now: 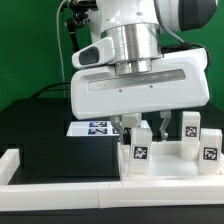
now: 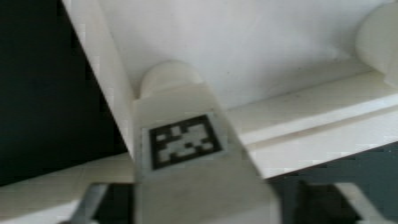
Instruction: Assemble square table
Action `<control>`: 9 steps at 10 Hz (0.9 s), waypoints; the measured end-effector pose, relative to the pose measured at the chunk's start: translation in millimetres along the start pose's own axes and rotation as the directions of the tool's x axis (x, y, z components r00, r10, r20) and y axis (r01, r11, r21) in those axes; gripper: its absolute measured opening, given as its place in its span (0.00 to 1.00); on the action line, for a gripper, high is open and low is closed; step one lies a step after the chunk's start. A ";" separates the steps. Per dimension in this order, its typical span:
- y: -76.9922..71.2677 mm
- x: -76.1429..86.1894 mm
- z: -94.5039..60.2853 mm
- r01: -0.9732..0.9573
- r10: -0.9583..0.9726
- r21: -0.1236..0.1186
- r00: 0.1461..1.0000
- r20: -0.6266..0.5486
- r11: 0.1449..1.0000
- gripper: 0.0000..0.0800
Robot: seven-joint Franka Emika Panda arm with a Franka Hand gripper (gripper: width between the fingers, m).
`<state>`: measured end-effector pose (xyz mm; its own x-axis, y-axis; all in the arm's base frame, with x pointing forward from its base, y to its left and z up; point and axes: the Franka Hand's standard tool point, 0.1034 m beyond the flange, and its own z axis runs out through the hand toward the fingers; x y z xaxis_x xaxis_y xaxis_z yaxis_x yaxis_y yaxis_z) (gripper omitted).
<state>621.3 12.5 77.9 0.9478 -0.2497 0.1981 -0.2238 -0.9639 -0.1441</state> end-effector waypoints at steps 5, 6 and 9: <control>6.9 -2.2 1.4 -0.525 0.525 -0.006 0.851 0.018 0.851 0.39; 3.8 -7.8 2.3 -0.708 0.708 -0.036 0.703 0.064 0.705 0.38; 2.7 -2.6 4.5 -0.908 0.904 -0.056 0.407 0.129 0.416 0.37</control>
Offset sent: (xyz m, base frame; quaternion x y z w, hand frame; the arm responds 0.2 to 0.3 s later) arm 0.0000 0.0000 0.0000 0.0000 0.0000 0.1938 0.9810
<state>619.2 10.9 72.6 0.2124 -0.9615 -0.1743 -0.9660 -0.1797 -0.1859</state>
